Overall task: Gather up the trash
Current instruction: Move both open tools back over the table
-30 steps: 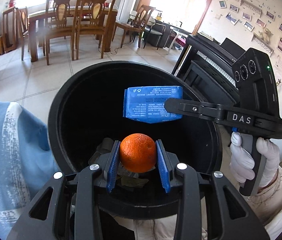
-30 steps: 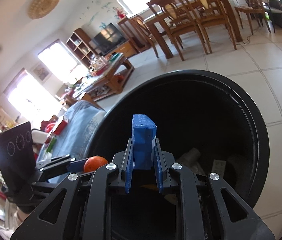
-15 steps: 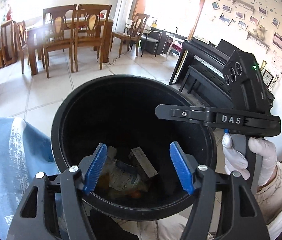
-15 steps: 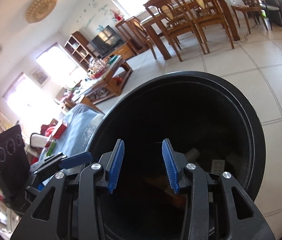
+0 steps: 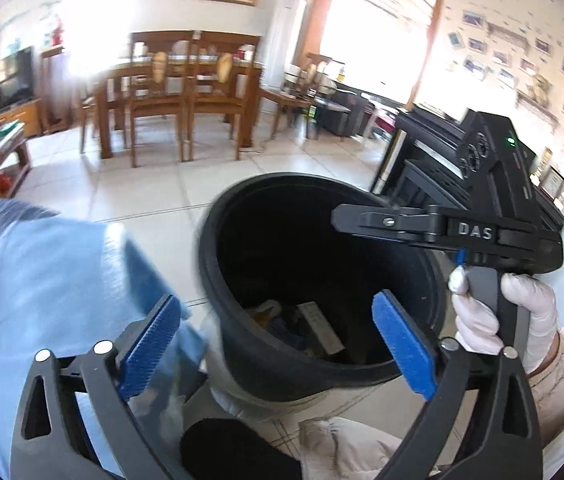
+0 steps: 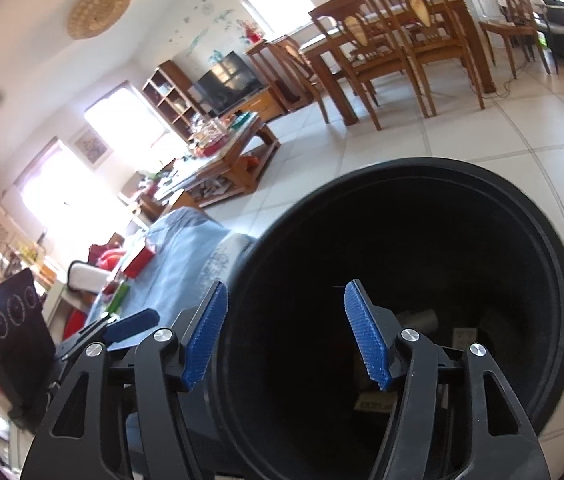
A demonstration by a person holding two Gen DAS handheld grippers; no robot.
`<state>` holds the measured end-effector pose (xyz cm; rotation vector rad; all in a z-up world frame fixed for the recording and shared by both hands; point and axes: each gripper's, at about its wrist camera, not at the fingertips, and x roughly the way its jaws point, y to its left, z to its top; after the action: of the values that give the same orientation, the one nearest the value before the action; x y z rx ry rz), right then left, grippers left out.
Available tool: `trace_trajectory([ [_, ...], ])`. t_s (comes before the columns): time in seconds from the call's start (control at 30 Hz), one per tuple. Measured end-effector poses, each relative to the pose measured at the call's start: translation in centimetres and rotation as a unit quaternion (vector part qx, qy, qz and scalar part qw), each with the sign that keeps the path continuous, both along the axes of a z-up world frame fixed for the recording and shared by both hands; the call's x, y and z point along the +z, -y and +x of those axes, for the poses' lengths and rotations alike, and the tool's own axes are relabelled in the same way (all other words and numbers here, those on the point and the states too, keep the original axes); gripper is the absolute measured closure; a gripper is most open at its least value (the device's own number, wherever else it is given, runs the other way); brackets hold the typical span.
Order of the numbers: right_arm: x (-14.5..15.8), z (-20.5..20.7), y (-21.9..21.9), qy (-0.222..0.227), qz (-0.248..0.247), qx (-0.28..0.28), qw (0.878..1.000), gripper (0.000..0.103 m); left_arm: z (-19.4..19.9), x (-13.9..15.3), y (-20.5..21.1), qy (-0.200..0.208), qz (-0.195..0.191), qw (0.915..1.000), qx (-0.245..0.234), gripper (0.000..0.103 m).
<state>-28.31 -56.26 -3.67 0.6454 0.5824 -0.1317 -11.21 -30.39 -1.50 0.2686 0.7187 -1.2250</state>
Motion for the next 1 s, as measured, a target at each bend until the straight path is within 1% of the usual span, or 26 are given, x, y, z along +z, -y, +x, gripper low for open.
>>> trace_trajectory([
  [0.07,0.3,1.3,-1.4,0.0,-0.005,0.012,1.0,0.04,1.0,0.1,-1.5,-0.005,-0.001,0.9997,0.022,0.006],
  [0.13,0.7,2.2,-2.4,0.003,-0.007,0.017,1.0,0.029,1.9,0.2,-2.9,-0.008,-0.002,0.999,0.045,0.006],
  [0.27,1.5,4.7,-5.3,0.019,-0.006,0.046,0.999,0.017,3.6,0.6,-6.0,-0.009,-0.005,0.9962,0.087,0.005],
  [0.33,1.7,5.8,-6.5,0.023,-0.004,0.057,0.998,0.005,4.6,0.8,-7.5,-0.012,-0.006,0.994,0.109,0.005],
  [0.47,1.9,9.1,-9.4,0.017,0.006,0.094,0.995,0.005,6.5,0.8,-11.5,-0.019,-0.01,0.987,0.159,0.005],
  [0.6,1.8,12.3,-13.8,0.004,-0.021,0.138,0.99,0.005,8.5,0.7,-15.9,-0.03,-0.016,0.9778,0.207,0.005],
  [0.77,2.0,15.6,-19.5,0.002,-0.074,0.186,0.98,0.005,11.3,0.6,-21.9,-0.043,-0.029,0.9616,0.269,0.005],
  [0.8,2.0,16.5,-20.9,-0.002,-0.085,0.198,0.976,0.005,11.9,0.7,-23.2,-0.046,-0.033,0.957,0.285,0.005],
  [0.9,1.8,18.3,-23.9,-0.003,-0.095,0.228,0.969,0.005,13.4,0.7,-26.3,-0.054,-0.041,0.9466,0.315,0.005],
  [1.0,1.6,20.2,-26.7,-0.003,-0.113,0.251,0.961,0.005,14.5,0.7,-28.3,-0.058,-0.045,0.9383,0.338,0.005],
])
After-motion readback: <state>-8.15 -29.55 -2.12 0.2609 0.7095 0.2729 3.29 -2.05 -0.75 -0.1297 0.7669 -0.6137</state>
